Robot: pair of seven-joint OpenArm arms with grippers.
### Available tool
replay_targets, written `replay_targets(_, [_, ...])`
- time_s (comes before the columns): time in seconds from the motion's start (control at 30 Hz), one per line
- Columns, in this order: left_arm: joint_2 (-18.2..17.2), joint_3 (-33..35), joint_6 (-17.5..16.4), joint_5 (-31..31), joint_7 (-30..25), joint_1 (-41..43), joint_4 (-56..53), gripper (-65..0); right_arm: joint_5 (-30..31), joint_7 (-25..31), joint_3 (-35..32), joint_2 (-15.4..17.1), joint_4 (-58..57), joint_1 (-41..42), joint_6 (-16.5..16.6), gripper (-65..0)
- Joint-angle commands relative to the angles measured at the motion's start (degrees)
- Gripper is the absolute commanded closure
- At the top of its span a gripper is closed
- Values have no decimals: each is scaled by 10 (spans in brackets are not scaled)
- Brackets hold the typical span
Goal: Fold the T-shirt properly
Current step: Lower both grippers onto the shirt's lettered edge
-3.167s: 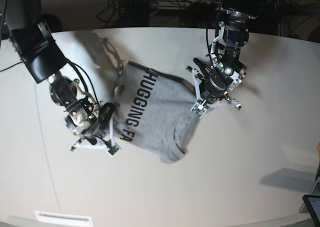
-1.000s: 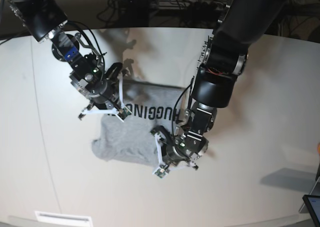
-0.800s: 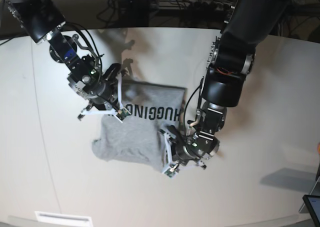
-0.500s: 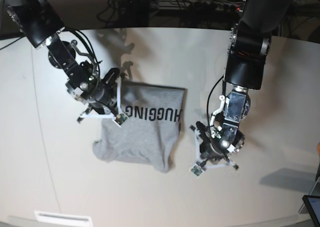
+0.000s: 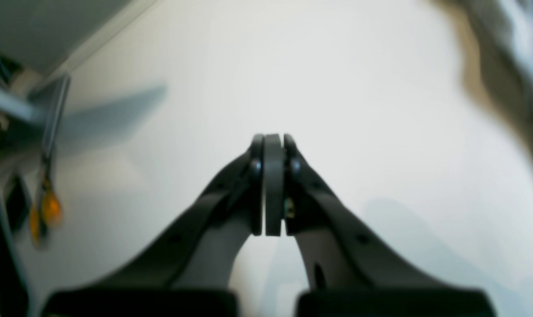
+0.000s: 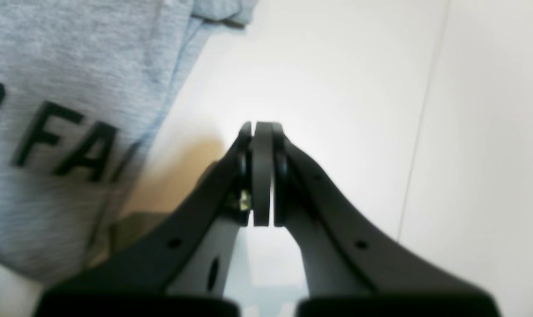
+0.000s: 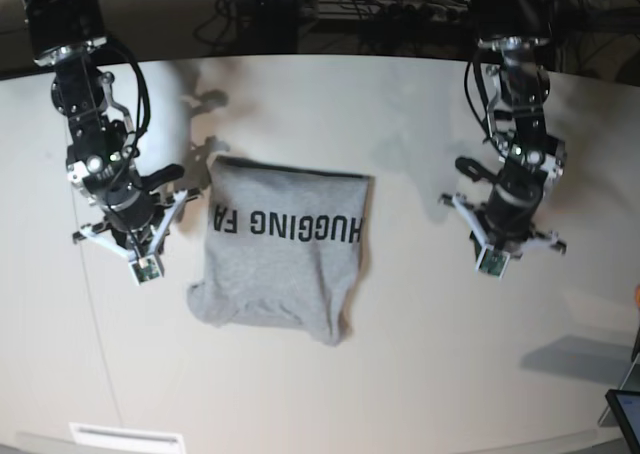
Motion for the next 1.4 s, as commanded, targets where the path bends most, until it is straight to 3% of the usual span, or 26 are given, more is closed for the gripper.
replay_targets(0.0, [-7,-18,3,-4,-30,13,24,-3,5,14,1,1,30,6,3,0])
replay_targets(0.27, [-5,-57,3,-5,-183,167,63,-2,6,19,-4,-15,107,-38,5,0])
replay_targets(0.4, [-3,-51,3,-6,-224,182,61,-2,6,19,-66,-15,107,-37,4,0])
replay_targets(0.57, [33,-36,3,-6,-231,148,65,-2,6,19,-142,-24,105,-24,1,0])
replay_targets(0.77, [54,-34,3,-1,-230,116,64,-2,6,19,-139,-53,79,-28,1,0])
replay_targets(0.9, [53,-36,3,0,-230,112,62,-2,6,26,-138,-67,47,-38,1,0])
replay_targets(1.13, [46,-41,3,0,-230,114,60,-2,6,92,-139,-68,-29,-53,2,0])
replay_targets(1.37, [39,-35,3,0,-230,100,60,-2,6,92,-138,-65,-20,-54,1,0])
